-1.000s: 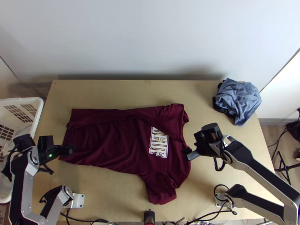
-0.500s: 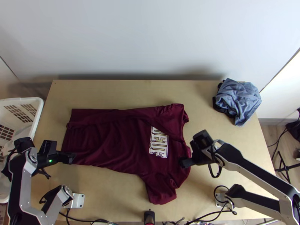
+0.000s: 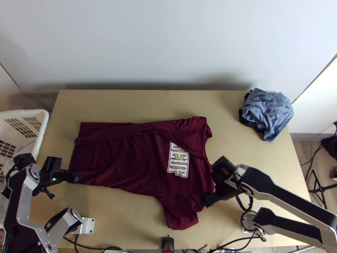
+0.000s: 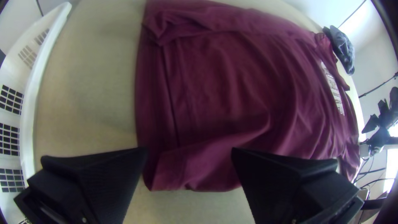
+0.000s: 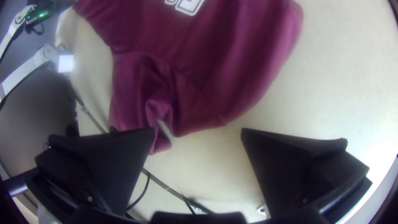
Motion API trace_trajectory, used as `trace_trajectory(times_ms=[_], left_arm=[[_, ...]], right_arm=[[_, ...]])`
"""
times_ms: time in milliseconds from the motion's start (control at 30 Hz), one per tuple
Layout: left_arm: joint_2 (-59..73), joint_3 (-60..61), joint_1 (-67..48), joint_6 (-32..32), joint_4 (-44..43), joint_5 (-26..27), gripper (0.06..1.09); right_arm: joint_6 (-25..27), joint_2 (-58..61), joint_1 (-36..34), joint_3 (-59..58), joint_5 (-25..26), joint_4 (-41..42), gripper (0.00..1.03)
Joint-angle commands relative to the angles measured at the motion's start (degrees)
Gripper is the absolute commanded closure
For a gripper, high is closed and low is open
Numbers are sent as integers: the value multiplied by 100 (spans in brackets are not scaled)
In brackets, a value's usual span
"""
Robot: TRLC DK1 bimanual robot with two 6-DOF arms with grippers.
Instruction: Fold the t-shirt
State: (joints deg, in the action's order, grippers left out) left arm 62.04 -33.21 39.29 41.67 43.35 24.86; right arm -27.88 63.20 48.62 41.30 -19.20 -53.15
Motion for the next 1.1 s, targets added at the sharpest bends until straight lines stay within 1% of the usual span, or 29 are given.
trace_trajectory(times_ms=[0, 100, 233, 333, 367, 467, 533, 633, 733, 900, 967, 1000, 1033, 1067], left_arm=[[247, 16, 193, 52, -231, 1, 11], [344, 69, 228, 122, -310, 1, 11], [396, 122, 228, 87, -468, 1, 11], [449, 122, 228, 25, -574, 10, 11], [458, 122, 228, -1, -626, 1, 11], [476, 122, 228, -27, -688, 1, 11], [493, 113, 228, -45, -732, 1, 11], [528, 131, 290, -54, -846, 1, 11], [590, 131, 325, -54, -934, 1, 11], [590, 192, 299, -63, -943, 10, 11], [581, 245, 255, -71, -908, 10, 11], [563, 254, 237, -63, -855, 10, 18], [537, 254, 184, -80, -846, 10, 35], [520, 245, 141, -89, -846, 10, 68]], right_arm=[[-7, -36, 376, 36, -277, -231, 7], [19, 17, 622, 45, -365, -328, 7], [2, 228, 1141, 63, -497, -337, 7], [-33, 492, 1299, 89, -576, -275, 7], [-42, 544, 1325, 71, -602, -161, 7], [-244, 694, 1378, -131, -629, 524, 7], [-271, 940, 1457, -140, -629, 727, 7], [-455, 1309, 1598, -122, -681, 1148, 7], [-508, 1652, 1633, 45, -681, 1280, 7], [-385, 1889, 1791, 150, -743, 1280, 8], [-376, 1880, 1782, 168, -743, 1263, 18], [-332, 1863, 1774, 203, -734, 1245, 27], [-271, 1836, 1765, 282, -708, 1254, 45], [-200, 1766, 1747, 335, -629, 1272, 69]])
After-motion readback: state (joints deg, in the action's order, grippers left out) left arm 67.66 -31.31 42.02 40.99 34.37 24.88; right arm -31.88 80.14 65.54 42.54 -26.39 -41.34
